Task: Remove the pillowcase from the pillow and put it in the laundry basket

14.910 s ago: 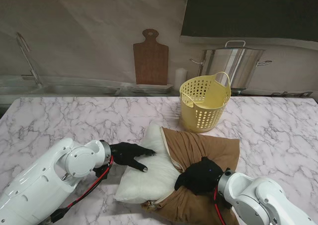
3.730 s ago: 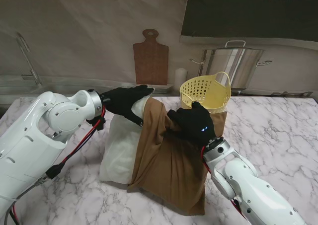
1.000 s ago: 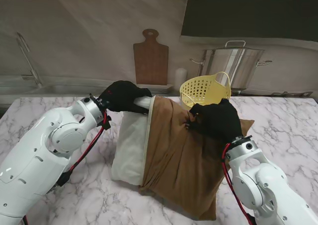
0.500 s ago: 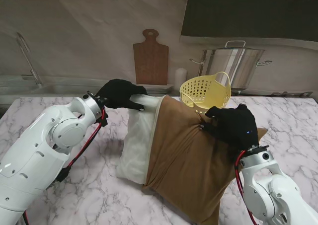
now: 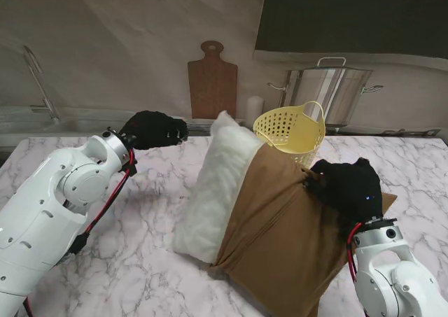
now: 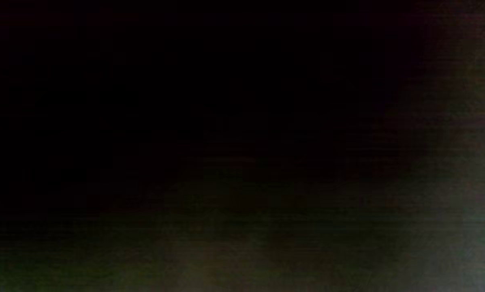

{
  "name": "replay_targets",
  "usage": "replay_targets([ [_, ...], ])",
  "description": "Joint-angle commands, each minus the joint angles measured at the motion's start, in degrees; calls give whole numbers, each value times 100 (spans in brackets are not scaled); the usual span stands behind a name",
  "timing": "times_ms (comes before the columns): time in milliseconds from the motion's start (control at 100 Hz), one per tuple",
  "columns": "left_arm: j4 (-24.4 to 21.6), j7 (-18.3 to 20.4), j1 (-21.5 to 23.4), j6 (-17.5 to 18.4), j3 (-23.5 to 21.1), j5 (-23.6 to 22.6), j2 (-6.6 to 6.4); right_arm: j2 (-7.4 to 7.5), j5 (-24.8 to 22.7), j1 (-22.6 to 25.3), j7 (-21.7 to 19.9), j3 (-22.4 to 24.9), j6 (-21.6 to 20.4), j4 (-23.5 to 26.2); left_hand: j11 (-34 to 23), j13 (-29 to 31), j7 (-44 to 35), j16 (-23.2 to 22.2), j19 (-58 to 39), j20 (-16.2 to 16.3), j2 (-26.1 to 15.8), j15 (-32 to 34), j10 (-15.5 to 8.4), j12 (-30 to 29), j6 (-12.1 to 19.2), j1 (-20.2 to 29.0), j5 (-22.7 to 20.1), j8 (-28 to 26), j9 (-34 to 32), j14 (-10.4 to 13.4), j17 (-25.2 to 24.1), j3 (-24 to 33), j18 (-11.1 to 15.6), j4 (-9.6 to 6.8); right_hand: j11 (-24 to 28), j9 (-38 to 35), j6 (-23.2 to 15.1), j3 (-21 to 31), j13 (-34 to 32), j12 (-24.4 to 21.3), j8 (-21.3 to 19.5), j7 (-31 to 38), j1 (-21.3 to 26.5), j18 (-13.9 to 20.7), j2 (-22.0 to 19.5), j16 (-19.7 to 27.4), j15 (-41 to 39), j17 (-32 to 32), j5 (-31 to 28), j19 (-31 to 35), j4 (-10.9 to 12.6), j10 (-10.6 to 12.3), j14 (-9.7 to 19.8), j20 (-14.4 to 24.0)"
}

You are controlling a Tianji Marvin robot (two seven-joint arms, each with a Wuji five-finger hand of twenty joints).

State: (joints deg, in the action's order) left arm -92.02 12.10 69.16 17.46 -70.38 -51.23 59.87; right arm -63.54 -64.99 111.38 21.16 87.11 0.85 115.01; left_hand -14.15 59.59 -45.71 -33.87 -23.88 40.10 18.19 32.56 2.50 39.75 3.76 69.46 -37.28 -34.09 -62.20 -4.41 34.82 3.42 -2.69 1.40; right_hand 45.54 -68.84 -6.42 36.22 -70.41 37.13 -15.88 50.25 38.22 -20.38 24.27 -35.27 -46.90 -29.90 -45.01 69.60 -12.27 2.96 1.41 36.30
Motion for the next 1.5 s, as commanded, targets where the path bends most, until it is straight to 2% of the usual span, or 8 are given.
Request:
replay_targets([
  [0, 99, 54, 28, -33, 6, 7, -35, -10, 122, 30, 15, -50, -12, -144, -84, 94, -219, -100, -4300, 120, -150, 83, 124, 55, 10, 451, -57, -137, -167, -39, -29, 142, 109, -188, 519, -231, -197, 582, -330, 202, -63, 149, 535, 97, -255, -297, -489, 58, -4, 75, 240, 209, 23, -44],
  [310, -72, -377, 84, -274, 5, 197, 69, 21, 190, -568, 72, -573, -347, -422, -57, -559, 995, 217, -3752, -63, -828, -691, 210, -912, -536, 325, 308, 107, 831, -214, -624, -332, -158, -177, 429, -176, -855, 463, -296, 216, -241, 186, 647, 80, -340, -262, -369, 85, 70, 46, 202, 281, 68, -87],
  [350, -121, -311, 87, -290, -19, 252, 64, 25, 166, -599, 101, -602, -401, -428, 35, -989, 1850, 370, -3440, -128, -934, -1047, 377, -1843, -549, -64, 576, 306, 1555, -321, -961, -384, -262, -143, 419, -158, -969, 436, -273, 222, -287, 197, 656, 88, -353, -261, -350, 92, 82, 36, 193, 298, 79, -94],
  [460, -239, -8, 83, -317, -76, 448, 40, 20, 192, -666, 229, -685, -591, -441, 857, -2387, 3583, 850, -2275, -636, -1238, -1866, 723, -2589, -761, -1464, 1507, 1171, 3457, -632, -1920, -504, -557, -75, 410, -149, -1136, 397, -272, 239, -380, 230, 689, 96, -380, -268, -337, 109, 78, 14, 184, 314, 81, -105],
  [670, -471, 1040, -102, -342, -61, 1092, -81, 27, 103, -818, 449, -890, -815, -420, 1529, -4293, 4558, 1643, -660, -1596, -133, -2524, 1204, -3283, -1444, -3273, 2886, 1534, 5660, -1125, -2762, -505, -953, 32, 415, -139, -1256, 355, -274, 265, -456, 248, 705, 128, -399, -278, -332, 93, 69, 29, 179, 321, 85, -100],
  [1000, -438, 1706, -638, -474, 419, 1291, -170, 23, 123, -1181, 500, -1214, -825, -529, 1642, -4954, 4880, 2107, 154, -2048, 264, -2684, 1306, -3911, -1612, -3224, 2954, 3454, 5821, -1207, -2867, -490, -905, 91, 425, -134, -1271, 327, -262, 311, -505, 244, 722, 146, -424, -316, -368, 91, 81, 30, 180, 348, 116, -96],
  [1280, -30, 1889, -1109, -523, 1030, 1403, -175, 35, 32, -1314, 434, -1304, -672, -499, 1594, -3968, 4759, 2060, -777, -1954, 479, -2381, 1502, -3818, -2096, -2486, 2944, 3330, 5615, -593, -2374, -357, -372, -93, 422, -135, -1277, 313, -267, 338, -519, 237, 729, 156, -434, -333, -383, 73, 82, 38, 180, 349, 133, -91],
  [1490, 91, 2043, -1202, -639, 1242, 1479, -192, 27, 26, -1318, 506, -1278, -623, -553, 1448, -3311, 4713, 1961, -1435, -1932, 387, -2313, 936, -3567, -2310, -1934, 2935, 3011, 5020, -225, -2111, -167, -126, -129, 419, -135, -1287, 300, -268, 351, -528, 238, 736, 160, -441, -340, -390, 78, 83, 39, 180, 344, 132, -89],
])
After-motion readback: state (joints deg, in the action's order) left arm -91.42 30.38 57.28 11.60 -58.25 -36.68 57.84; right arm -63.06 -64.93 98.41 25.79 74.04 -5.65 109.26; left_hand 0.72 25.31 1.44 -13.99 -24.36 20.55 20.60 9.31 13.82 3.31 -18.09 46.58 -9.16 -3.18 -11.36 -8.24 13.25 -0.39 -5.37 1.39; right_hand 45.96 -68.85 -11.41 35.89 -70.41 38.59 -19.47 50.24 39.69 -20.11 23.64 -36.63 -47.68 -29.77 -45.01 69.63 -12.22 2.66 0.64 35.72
